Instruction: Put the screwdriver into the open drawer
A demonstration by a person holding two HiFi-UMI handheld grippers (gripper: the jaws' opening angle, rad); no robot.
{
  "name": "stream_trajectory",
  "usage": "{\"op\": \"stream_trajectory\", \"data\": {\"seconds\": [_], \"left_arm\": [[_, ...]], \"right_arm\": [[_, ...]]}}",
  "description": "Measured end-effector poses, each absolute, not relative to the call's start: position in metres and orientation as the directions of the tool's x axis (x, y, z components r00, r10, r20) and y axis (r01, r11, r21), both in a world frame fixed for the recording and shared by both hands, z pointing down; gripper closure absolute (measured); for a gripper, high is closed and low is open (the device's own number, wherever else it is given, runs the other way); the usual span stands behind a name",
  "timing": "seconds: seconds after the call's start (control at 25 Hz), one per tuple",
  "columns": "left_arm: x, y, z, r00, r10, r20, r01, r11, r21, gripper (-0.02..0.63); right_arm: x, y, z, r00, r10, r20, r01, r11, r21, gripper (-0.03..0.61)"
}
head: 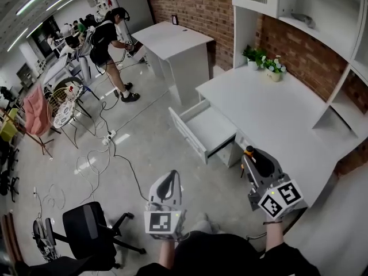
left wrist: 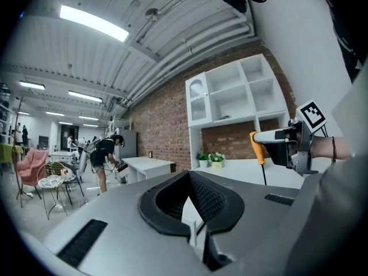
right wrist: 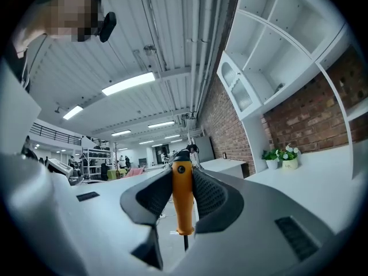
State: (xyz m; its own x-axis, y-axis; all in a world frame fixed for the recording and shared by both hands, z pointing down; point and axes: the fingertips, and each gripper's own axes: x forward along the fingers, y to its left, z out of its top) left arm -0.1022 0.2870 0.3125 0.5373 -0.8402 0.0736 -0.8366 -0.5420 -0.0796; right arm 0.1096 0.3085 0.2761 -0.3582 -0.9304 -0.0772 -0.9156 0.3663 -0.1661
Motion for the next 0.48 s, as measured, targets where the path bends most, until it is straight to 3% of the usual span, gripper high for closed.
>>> {"op": "stream_trajectory", "data": {"seconds": [0.48], "left_arm": [[-0.100, 0.259, 0.320, 0.517, -0.851, 0.098, -0.849, -0.524, -0.070, 0.605]], "right_arm": [[0.116, 0.276, 0.288, -0.372, -0.926, -0.060, -0.907, 0.376, -0.187, 0.465]]}}
